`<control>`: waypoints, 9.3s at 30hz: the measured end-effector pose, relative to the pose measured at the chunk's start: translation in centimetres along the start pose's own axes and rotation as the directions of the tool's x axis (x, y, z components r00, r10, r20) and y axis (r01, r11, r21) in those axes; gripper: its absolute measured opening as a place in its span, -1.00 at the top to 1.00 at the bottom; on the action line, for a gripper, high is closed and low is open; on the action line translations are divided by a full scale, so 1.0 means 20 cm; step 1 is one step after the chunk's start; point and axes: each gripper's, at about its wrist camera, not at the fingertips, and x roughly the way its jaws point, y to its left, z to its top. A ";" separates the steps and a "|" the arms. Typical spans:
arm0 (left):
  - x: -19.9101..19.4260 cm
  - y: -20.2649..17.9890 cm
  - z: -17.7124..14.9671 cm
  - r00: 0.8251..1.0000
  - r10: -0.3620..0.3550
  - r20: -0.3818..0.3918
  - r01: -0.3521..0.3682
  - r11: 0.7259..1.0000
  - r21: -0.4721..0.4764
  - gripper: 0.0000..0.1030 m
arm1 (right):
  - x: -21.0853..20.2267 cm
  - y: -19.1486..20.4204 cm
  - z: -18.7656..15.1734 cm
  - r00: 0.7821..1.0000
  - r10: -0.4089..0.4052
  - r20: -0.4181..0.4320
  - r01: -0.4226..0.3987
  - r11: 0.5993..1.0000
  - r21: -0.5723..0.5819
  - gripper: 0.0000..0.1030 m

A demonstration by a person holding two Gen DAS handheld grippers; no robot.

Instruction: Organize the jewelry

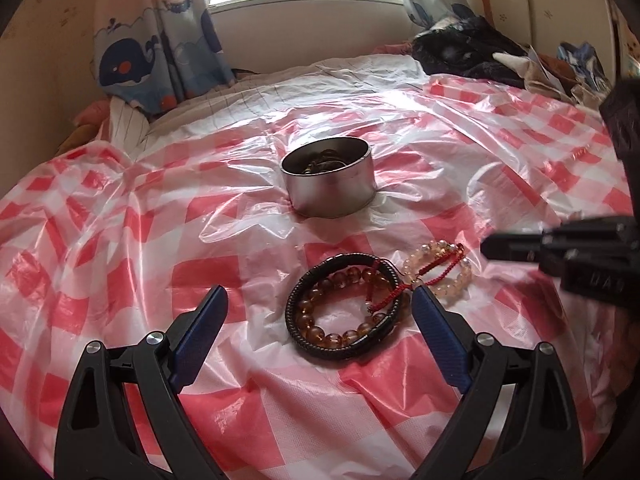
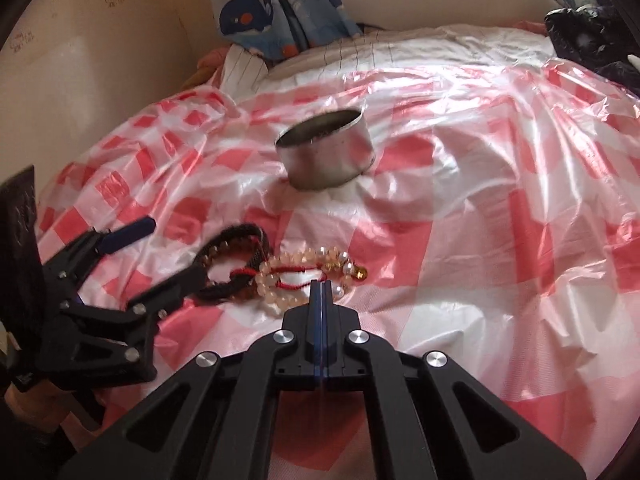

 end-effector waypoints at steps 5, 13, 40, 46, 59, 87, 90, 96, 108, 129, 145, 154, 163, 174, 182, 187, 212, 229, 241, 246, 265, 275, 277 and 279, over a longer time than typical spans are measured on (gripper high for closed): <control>-0.02 0.04 0.00 0.998 0.054 -0.011 -0.054 0.998 -0.010 -0.73 | 0.03 0.16 0.01 0.999 0.048 -0.026 -0.051 0.988 -0.143 0.86; -0.10 0.20 -0.01 0.997 0.076 0.011 -0.073 0.987 -0.141 -0.73 | 0.21 0.30 -0.01 0.992 -0.058 -0.108 0.021 0.948 -0.316 0.39; 0.01 -0.02 0.12 0.975 -0.218 0.029 0.220 0.971 -0.095 0.91 | -0.08 -0.12 0.06 0.995 0.054 0.088 -0.064 0.992 0.112 0.83; -0.07 0.14 0.12 0.968 -0.224 0.111 0.244 0.941 -0.233 0.92 | -0.03 -0.03 0.04 0.998 0.015 0.058 -0.016 1.000 0.023 0.83; -0.04 0.14 0.08 0.986 -0.153 0.062 0.162 0.967 -0.196 0.93 | 0.02 0.06 0.00 1.000 0.022 -0.009 -0.023 0.996 -0.081 0.83; -0.01 0.17 0.08 0.988 -0.149 0.041 0.154 0.963 -0.219 0.93 | 0.09 0.01 0.00 0.995 -0.065 -0.080 0.060 0.996 -0.062 0.84; -0.01 0.17 0.09 0.986 -0.162 0.047 0.169 0.956 -0.238 0.93 | 0.04 -0.02 0.01 0.999 -0.007 -0.035 0.007 1.000 -0.007 0.84; -0.03 0.17 0.10 0.983 -0.169 0.072 0.181 0.952 -0.247 0.92 | -0.03 -0.02 0.05 0.996 0.067 0.057 -0.068 0.997 0.019 0.84; -0.08 0.19 0.12 0.982 -0.165 0.096 0.185 0.950 -0.253 0.93 | -0.10 -0.02 0.08 0.984 0.118 0.133 -0.122 0.992 0.022 0.84; -0.06 0.12 0.29 0.986 -0.129 0.103 0.143 0.979 -0.145 0.93 | -0.09 0.01 0.30 0.964 0.202 0.170 -0.202 0.979 -0.020 0.83; 0.00 0.25 0.60 0.965 -0.192 0.181 0.225 0.956 -0.186 0.92 | 0.01 0.00 0.54 0.959 0.214 0.188 -0.202 0.976 -0.080 0.84; 0.19 0.27 0.78 0.934 -0.287 0.213 0.335 0.910 -0.243 0.92 | 0.09 -0.09 0.63 0.958 0.206 0.198 -0.202 0.979 -0.041 0.83; 0.58 0.38 0.66 0.983 -0.183 -0.032 0.163 0.934 -0.317 0.22 | 0.22 -0.12 0.75 0.959 0.211 0.190 -0.210 0.977 -0.026 0.83; 0.36 0.37 0.37 0.958 -0.210 -0.195 0.180 0.971 -0.158 0.20 | 0.37 -0.16 0.72 0.995 0.074 0.064 -0.076 0.997 0.029 0.40; 0.37 0.22 0.21 0.926 -0.234 -0.295 0.227 0.972 -0.059 0.38 | 0.16 -0.18 0.42 0.993 0.119 0.021 -0.121 0.989 0.089 0.23; 0.36 0.20 0.18 0.923 -0.224 -0.314 0.225 0.974 -0.032 0.82 | 0.16 -0.16 0.31 0.991 0.130 -0.020 -0.127 0.986 0.109 0.17; 0.38 0.30 0.13 0.935 -0.177 -0.308 0.154 0.983 -0.098 0.73 | 0.38 0.23 0.14 0.976 0.062 -0.211 -0.114 0.963 -0.244 0.17; 0.32 0.47 0.17 0.960 -0.148 -0.237 0.094 0.970 -0.223 0.83 | 0.34 0.00 0.24 0.948 0.295 -0.116 -0.290 0.955 0.056 0.76; 0.31 0.38 0.24 0.967 -0.173 -0.188 0.133 0.969 -0.207 0.83 | 0.23 -0.14 0.33 0.891 0.445 0.087 -0.453 0.865 0.216 0.75; 0.31 0.34 0.28 0.972 -0.168 -0.163 0.137 0.973 -0.188 0.83 | 0.20 -0.15 0.34 0.885 0.451 0.113 -0.465 0.862 0.202 0.75; 0.27 0.27 0.35 0.985 -0.139 -0.106 0.122 0.980 -0.154 0.83 | 0.11 -0.18 0.33 0.869 0.462 0.180 -0.489 0.856 0.164 0.75; 0.26 0.27 0.45 0.980 -0.190 -0.057 0.175 0.965 -0.194 0.83 | 0.08 -0.19 0.39 0.855 0.469 0.223 -0.507 0.847 0.163 0.75; 0.29 0.28 0.50 0.981 -0.184 -0.056 0.170 0.966 -0.196 0.83 | 0.08 -0.20 0.44 0.851 0.471 0.234 -0.512 0.843 0.163 0.75; 0.32 0.28 0.54 0.980 -0.193 -0.046 0.179 0.961 -0.210 0.83 | 0.08 -0.21 0.49 0.849 0.468 0.244 -0.511 0.846 0.153 0.75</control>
